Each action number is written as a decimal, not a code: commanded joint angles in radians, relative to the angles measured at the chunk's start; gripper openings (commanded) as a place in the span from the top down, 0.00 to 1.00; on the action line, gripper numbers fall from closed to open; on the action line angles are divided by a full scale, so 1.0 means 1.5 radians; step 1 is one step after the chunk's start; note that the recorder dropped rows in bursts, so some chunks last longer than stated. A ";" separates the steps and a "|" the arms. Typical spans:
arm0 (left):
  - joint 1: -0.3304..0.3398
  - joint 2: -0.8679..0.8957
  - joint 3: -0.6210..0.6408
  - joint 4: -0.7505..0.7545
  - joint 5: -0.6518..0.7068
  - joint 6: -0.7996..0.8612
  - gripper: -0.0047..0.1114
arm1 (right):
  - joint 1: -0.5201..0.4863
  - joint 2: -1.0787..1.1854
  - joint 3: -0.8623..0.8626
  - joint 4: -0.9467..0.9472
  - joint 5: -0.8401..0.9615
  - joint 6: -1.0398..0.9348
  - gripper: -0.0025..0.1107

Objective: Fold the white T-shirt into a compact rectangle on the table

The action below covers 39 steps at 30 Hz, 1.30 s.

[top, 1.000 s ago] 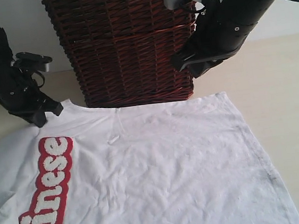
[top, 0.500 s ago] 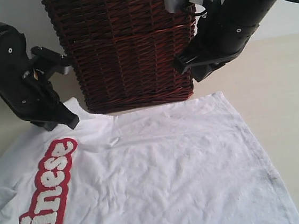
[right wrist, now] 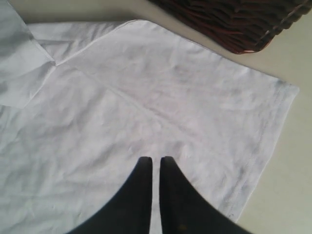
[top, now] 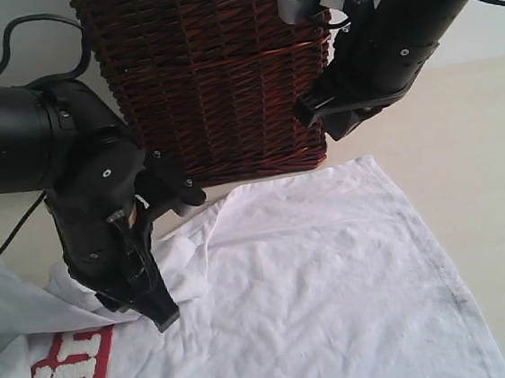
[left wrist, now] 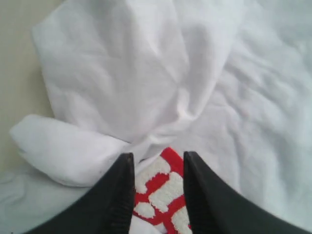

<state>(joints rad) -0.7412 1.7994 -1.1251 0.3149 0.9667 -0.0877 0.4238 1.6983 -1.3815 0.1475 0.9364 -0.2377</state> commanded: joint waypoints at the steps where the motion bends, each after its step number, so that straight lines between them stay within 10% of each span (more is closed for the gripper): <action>1: -0.003 -0.031 0.000 0.082 -0.001 -0.070 0.66 | 0.001 -0.002 -0.003 0.002 0.001 -0.003 0.91; 6: 0.044 -0.036 -0.002 0.014 -0.098 -0.116 0.55 | 0.001 -0.002 -0.003 0.002 0.001 -0.003 0.91; 8: 0.117 0.005 -0.002 -0.188 -0.174 0.035 0.55 | 0.001 -0.002 -0.003 0.002 0.001 -0.003 0.91; 14: 0.262 0.080 -0.035 -0.243 -0.254 0.068 0.55 | 0.001 -0.002 -0.003 0.002 -0.005 -0.005 0.91; 22: 0.303 0.158 -0.092 -0.490 -0.229 0.299 0.55 | 0.001 -0.002 -0.003 0.002 -0.014 -0.017 0.91; 32: 0.310 0.177 -0.105 -0.468 -0.220 0.300 0.58 | 0.001 -0.002 -0.003 0.002 -0.023 -0.017 0.91; 39: 0.310 0.155 -0.105 -0.440 -0.170 0.298 0.82 | 0.001 -0.002 -0.003 0.002 -0.016 -0.017 0.91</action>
<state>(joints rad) -0.2787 2.0544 -1.2750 -0.3656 0.6782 0.3587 0.4238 1.6983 -1.3815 0.1475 0.9158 -0.2526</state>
